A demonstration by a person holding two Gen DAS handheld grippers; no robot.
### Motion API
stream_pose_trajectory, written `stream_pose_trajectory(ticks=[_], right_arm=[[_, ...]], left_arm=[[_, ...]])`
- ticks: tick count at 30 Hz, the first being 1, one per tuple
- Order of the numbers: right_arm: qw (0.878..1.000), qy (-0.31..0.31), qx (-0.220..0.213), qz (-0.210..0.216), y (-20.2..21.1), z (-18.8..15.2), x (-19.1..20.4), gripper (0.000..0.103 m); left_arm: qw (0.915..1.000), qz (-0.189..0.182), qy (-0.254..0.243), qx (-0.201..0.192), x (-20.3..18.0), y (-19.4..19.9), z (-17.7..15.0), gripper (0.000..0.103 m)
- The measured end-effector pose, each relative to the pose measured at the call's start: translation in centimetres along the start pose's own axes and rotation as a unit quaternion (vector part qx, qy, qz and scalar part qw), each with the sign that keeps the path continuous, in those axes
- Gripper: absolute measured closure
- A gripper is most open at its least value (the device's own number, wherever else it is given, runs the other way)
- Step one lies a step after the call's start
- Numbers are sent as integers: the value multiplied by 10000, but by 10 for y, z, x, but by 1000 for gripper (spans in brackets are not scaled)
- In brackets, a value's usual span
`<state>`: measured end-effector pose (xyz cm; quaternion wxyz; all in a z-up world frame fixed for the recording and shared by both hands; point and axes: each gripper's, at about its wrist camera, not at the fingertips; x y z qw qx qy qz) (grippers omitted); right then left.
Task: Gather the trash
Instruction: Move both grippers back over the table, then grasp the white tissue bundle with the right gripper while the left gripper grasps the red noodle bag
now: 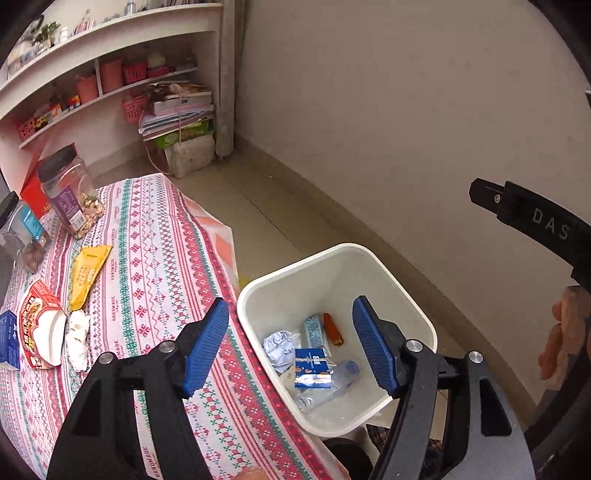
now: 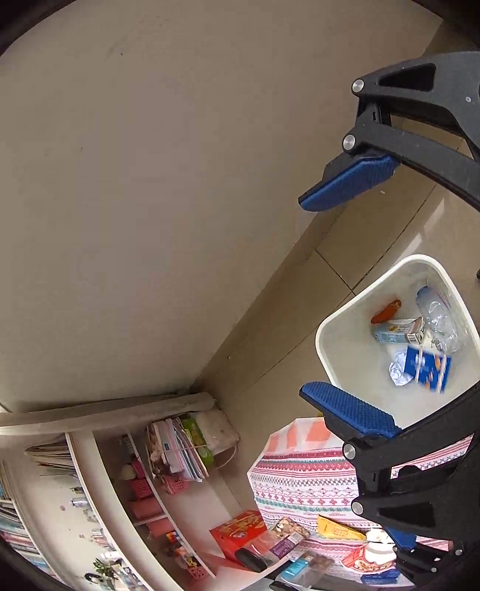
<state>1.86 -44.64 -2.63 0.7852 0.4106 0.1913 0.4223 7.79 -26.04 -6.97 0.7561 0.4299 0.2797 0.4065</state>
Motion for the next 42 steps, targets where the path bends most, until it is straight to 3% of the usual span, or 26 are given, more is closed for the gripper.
stream_pose_trajectory(ticks=[9,15,21,30,42], right_arm=[[9976,623,209,222,-8,-5,57,7],[9903,1225,489,439,-17,-19,110,7],[9823,1659,618,608,-22,-31,165,7],[9665,2278,886,784,-37,-53,244,7],[9387,3052,1284,956,-59,-90,325,7]], left_arm=[[9976,633,269,-12,53,7,-5,28],[9912,1147,635,192,112,2,-11,23],[9822,1395,1145,519,185,0,-20,17],[9685,1494,1791,871,288,-10,-36,14],[9701,1159,1558,1454,343,-50,-36,12]])
Point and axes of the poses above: each gripper's, at about its wrist camera, not at the fingertips, and y roughly against the way its jaws point, x to its left, z to its top, and after that the axes turned 13 degrees about x, right-handed
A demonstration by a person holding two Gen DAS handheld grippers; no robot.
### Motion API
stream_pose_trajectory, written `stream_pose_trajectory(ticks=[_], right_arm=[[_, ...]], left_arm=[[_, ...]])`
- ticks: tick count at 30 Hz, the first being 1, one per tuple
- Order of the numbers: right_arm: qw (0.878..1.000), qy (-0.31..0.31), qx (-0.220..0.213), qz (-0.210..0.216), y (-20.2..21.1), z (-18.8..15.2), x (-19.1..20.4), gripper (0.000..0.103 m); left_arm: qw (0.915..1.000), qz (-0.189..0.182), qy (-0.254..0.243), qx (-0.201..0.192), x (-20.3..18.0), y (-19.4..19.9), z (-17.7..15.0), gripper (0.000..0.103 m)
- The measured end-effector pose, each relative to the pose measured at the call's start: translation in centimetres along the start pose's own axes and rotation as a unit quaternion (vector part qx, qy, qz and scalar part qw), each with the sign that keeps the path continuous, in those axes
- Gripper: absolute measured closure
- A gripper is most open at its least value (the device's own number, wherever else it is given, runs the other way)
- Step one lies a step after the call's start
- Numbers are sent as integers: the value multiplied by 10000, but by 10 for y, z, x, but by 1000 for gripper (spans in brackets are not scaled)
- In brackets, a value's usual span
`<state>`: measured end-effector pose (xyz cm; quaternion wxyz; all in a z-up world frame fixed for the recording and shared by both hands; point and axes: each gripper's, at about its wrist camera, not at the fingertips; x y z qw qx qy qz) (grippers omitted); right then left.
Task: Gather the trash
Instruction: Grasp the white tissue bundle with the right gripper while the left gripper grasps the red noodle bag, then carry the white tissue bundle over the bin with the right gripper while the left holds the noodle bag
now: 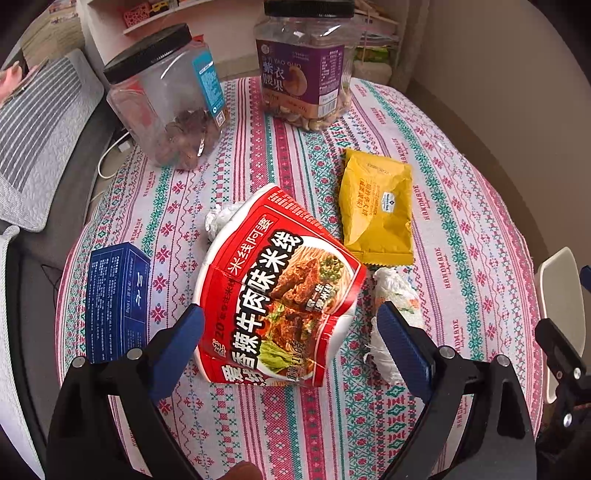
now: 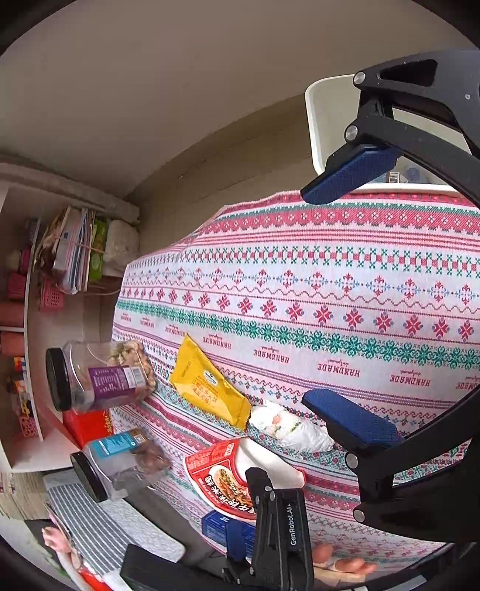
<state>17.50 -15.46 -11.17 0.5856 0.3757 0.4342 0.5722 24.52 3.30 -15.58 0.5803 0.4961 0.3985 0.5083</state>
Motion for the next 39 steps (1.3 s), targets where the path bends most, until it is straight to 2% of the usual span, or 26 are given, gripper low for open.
stream_pose_trajectory(ticks=[4,6,9,11,13,19,24,26,27,28,29,30,32,33,39], right_arm=[[9996,188,197,105,-13,3,12,7],[9990,224,297,234,-21,5,19,7],[9976,304,430,451,-32,8,31,7],[9965,382,491,554,-38,9,42,7],[9955,456,536,637,-44,10,52,7],[9927,486,630,908,-61,13,72,8],[9880,258,815,1285,-77,21,77,37],[9871,196,809,1371,-80,22,78,39],[9873,205,776,1374,-79,22,78,45],[9864,233,768,1437,-78,22,79,51],[9844,255,781,1558,-78,24,79,65],[9838,255,776,1594,-75,23,80,69],[9873,311,598,1439,-66,23,81,70],[9874,302,532,1462,-60,23,80,74],[9875,193,-9,1566,-17,25,61,74]], left_arm=[[9998,-157,53,105,10,-11,3,12],[9997,-257,28,42,11,-9,2,21],[9994,-272,-79,-187,9,5,-2,39],[9989,-375,-63,-292,10,17,-4,59],[9985,-348,10,-419,12,27,-7,66],[9964,-493,423,-548,36,37,-10,67],[9927,-679,667,-743,53,53,-15,68],[9915,-703,681,-859,56,63,-18,67],[9910,-704,679,-912,57,67,-20,67],[9905,-709,678,-960,57,71,-21,67],[9900,-718,684,-1004,57,75,-22,67],[9894,-735,694,-1041,57,78,-24,67],[9884,-773,711,-1102,55,84,-25,67],[9879,-785,713,-1128,53,86,-26,67],[9866,-819,698,-1224,45,96,-32,67]])
Point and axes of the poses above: each gripper's, at about its wrist camera, not at the fingertips, and y roughly against the way its jaws point, x to its left, z to its top, and after that the axes turned 13 degrees about x, right-handed
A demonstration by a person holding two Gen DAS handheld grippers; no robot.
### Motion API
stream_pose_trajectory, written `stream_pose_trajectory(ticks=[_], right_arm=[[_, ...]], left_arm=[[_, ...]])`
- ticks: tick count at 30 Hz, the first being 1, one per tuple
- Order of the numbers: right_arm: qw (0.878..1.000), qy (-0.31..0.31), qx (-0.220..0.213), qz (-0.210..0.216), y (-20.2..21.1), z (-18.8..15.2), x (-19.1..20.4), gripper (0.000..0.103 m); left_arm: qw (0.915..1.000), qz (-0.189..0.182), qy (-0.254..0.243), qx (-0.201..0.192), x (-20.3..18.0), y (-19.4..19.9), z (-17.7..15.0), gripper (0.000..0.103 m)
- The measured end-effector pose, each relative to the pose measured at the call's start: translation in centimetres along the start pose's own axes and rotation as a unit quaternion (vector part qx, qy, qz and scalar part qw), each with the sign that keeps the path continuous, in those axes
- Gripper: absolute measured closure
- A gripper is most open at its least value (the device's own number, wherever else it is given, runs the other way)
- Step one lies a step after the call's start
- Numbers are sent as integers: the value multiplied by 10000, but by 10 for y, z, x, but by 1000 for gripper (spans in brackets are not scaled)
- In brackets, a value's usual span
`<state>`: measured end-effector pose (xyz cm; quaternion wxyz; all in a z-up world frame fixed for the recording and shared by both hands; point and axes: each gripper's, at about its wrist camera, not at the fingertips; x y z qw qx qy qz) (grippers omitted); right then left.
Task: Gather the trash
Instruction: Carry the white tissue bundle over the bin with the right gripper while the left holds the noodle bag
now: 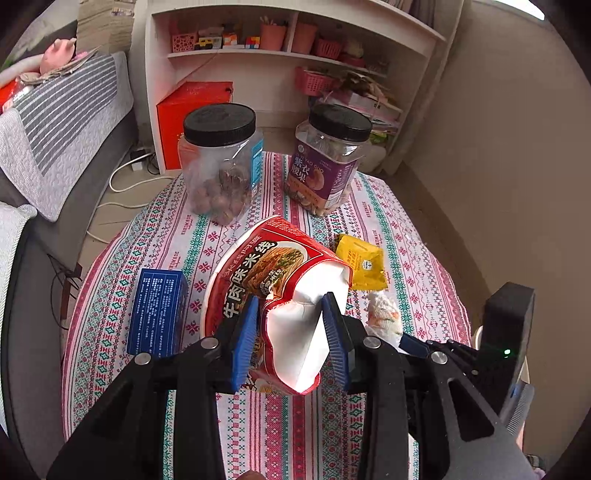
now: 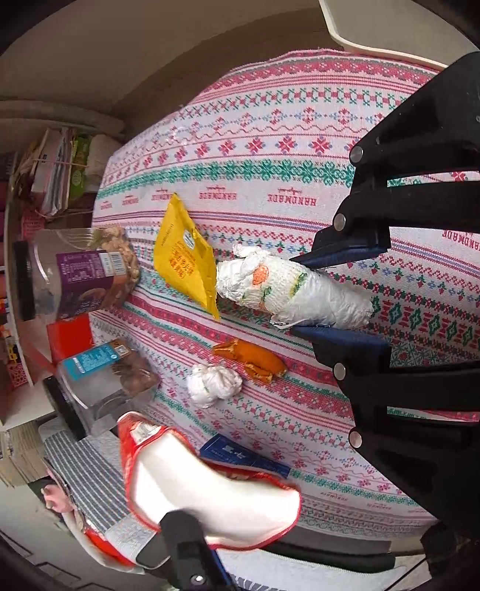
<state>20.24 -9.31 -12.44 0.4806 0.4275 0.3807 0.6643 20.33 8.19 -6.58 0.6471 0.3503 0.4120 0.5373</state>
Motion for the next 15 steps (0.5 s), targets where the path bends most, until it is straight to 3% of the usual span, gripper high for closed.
stream_pose_trajectory(ticks=[7,15], right_arm=[[9985,-45,-540,-56,45,-2,-15,74],[9967,-179,-753,-256,67,-12,-40,74]], left_arm=[[9999,-58,-26,-90,-14,11,-7,67],[9997,-213,-90,-113,-37,15,-14,67]])
Point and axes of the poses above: each gripper's, at about its wrist camera, not at the fingertips, and y roughly against the way its jaws point, x to its left, z to its top, and after that the axes turned 13 degrees about x, right-handed
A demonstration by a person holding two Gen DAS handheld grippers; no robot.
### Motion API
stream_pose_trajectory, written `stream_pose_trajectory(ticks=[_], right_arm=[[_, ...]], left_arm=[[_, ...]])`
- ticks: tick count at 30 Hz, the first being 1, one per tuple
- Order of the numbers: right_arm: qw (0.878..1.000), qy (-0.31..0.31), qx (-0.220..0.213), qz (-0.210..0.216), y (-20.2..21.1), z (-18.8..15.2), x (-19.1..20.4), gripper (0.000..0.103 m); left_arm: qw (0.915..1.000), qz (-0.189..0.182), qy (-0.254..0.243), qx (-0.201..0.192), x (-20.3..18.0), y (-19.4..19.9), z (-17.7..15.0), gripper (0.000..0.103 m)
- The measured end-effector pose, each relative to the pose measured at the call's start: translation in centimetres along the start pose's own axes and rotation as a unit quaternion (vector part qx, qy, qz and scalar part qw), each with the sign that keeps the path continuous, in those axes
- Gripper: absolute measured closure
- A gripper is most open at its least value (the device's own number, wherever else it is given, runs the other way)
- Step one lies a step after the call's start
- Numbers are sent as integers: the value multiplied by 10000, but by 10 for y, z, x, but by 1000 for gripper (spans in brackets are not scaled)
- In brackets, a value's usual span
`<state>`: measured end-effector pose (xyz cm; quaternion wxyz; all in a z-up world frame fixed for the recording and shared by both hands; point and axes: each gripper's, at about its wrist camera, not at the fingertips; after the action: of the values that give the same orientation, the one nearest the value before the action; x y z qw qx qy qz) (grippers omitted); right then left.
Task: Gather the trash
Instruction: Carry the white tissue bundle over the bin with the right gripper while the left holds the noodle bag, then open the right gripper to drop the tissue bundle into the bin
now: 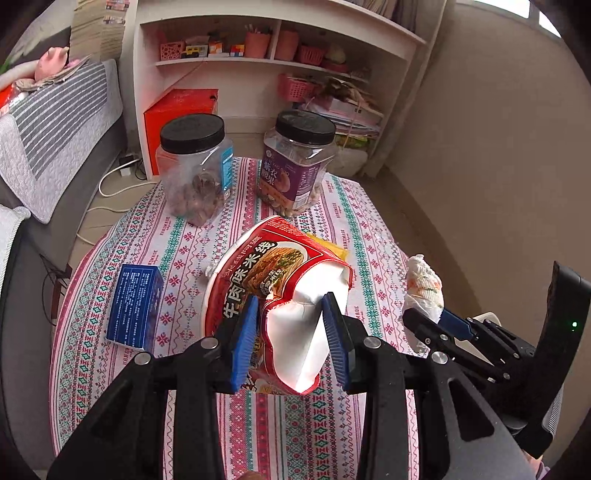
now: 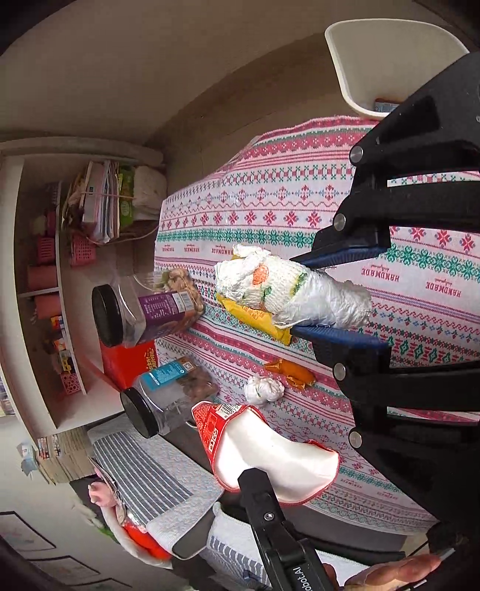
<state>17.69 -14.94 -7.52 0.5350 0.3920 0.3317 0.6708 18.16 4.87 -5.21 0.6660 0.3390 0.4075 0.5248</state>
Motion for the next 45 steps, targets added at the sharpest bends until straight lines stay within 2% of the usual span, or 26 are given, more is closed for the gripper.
stream_pose_trajectory(ticks=[25,34,45], right_arm=[[9951,-707,-449,-519,63,-31,-95,73],[9910,-1021,-466,-734,77,-42,-126,73],[9801,-1244,-404,-1494,97,-63,-169,73]], left_arm=[[9982,-221,-551,44,-85,-14,-17,67],[9967,-315,-740,60,-112,-17,-21,67],[9927,-434,-1119,131,-160,-24,-31,67]])
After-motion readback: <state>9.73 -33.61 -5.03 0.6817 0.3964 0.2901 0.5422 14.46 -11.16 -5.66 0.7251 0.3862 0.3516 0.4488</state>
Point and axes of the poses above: each gripper's, at about its wrist camera, not at the fingertips, and y roughly against the way its jaws point, x to its left, z to its top, and after that the axes turned 13 degrees about x, right-handed
